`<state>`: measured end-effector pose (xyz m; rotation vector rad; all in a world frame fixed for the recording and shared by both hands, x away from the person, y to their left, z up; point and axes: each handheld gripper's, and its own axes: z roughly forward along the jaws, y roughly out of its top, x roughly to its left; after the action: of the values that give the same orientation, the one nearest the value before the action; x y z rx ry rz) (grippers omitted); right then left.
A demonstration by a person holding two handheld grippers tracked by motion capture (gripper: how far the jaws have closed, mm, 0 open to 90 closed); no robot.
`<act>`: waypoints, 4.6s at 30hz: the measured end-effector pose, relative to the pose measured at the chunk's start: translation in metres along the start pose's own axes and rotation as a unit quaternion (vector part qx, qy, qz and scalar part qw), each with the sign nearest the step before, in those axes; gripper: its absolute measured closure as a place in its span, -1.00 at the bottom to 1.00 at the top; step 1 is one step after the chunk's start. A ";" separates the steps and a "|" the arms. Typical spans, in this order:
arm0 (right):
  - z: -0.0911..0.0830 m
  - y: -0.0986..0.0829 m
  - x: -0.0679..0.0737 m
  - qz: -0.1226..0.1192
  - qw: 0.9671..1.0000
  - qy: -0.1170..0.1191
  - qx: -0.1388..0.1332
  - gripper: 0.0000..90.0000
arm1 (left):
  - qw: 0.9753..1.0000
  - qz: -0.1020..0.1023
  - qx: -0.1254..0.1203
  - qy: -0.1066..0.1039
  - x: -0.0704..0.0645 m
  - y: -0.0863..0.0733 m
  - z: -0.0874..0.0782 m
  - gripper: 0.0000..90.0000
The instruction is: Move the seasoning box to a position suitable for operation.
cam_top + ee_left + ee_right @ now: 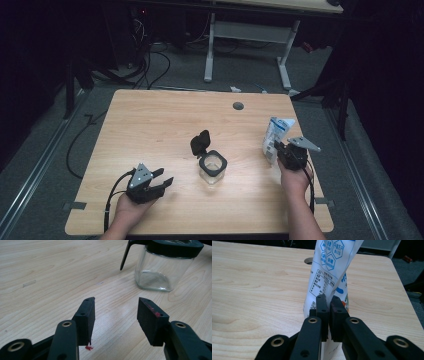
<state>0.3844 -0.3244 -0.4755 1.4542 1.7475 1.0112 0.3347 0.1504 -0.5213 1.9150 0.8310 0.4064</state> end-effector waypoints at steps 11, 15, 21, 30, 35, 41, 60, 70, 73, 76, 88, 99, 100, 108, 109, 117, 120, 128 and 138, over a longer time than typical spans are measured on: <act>-0.014 0.007 -0.002 -0.008 1.000 0.023 0.006 0.96 | 1.000 0.002 -0.001 -0.003 -0.001 0.000 0.001 0.08; -0.022 0.010 0.001 -0.012 0.999 0.034 0.002 0.96 | 1.000 0.005 -0.001 -0.005 -0.002 0.000 0.001 0.08; -0.032 0.009 0.007 -0.024 0.998 0.053 0.011 0.96 | 1.000 0.008 -0.004 -0.010 -0.004 0.001 0.002 0.07; -0.049 0.006 0.016 -0.037 0.996 0.082 0.026 0.96 | 1.000 0.012 -0.005 -0.015 -0.006 0.001 0.002 0.06; -0.057 0.006 0.020 -0.051 0.993 0.095 0.037 0.96 | 1.000 0.014 -0.005 -0.017 -0.007 0.001 0.003 0.06; -0.064 0.006 0.026 -0.063 0.991 0.105 0.045 0.96 | 1.000 0.016 -0.008 -0.019 -0.009 0.001 0.003 0.05; -0.065 0.006 0.044 -0.094 0.982 0.123 0.105 0.96 | 0.999 0.023 -0.015 -0.036 -0.013 0.002 0.006 0.05; -0.062 0.014 0.045 -0.112 0.973 0.130 0.153 0.96 | 0.999 0.026 -0.017 -0.033 -0.014 0.003 0.006 0.04; -0.060 0.019 0.045 -0.119 0.970 0.132 0.166 0.96 | 0.999 0.026 -0.016 -0.034 -0.014 0.003 0.006 0.04; -0.059 0.023 0.045 -0.121 0.967 0.135 0.181 0.96 | 0.999 0.027 -0.015 -0.034 -0.014 0.003 0.006 0.04; -0.055 0.036 0.045 -0.139 0.952 0.140 0.233 0.96 | 0.999 0.027 -0.016 -0.036 -0.015 0.003 0.005 0.04; -0.053 0.046 0.053 -0.169 0.933 0.142 0.285 0.97 | 0.999 0.030 -0.017 -0.036 -0.016 0.002 0.006 0.04; -0.053 0.046 0.053 -0.173 0.931 0.143 0.288 0.97 | 0.999 0.030 -0.017 -0.036 -0.016 0.002 0.006 0.04; -0.052 0.050 0.060 -0.187 0.922 0.141 0.309 0.97 | 0.999 0.031 -0.018 -0.038 -0.016 0.002 0.006 0.04; -0.052 0.050 0.060 -0.191 0.921 0.140 0.311 0.97 | 0.999 0.031 -0.017 -0.039 -0.017 0.002 0.006 0.04; -0.052 0.052 0.063 -0.206 0.911 0.137 0.329 0.97 | 0.998 0.034 -0.016 -0.041 -0.018 0.001 0.007 0.03; -0.051 0.055 0.064 -0.210 0.908 0.137 0.335 0.97 | 0.998 0.036 -0.015 -0.041 -0.018 0.001 0.007 0.03; -0.051 0.059 0.067 -0.214 0.903 0.136 0.348 0.97 | 0.998 0.035 -0.015 -0.043 -0.018 0.001 0.007 0.03; -0.056 0.061 0.068 -0.217 0.901 0.141 0.349 0.98 | 0.998 0.039 -0.021 -0.048 -0.024 0.002 0.008 0.03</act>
<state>0.3545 -0.2604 -0.3948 1.2280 2.6791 0.3663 0.3232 0.1280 -0.5215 1.9173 0.6810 0.3734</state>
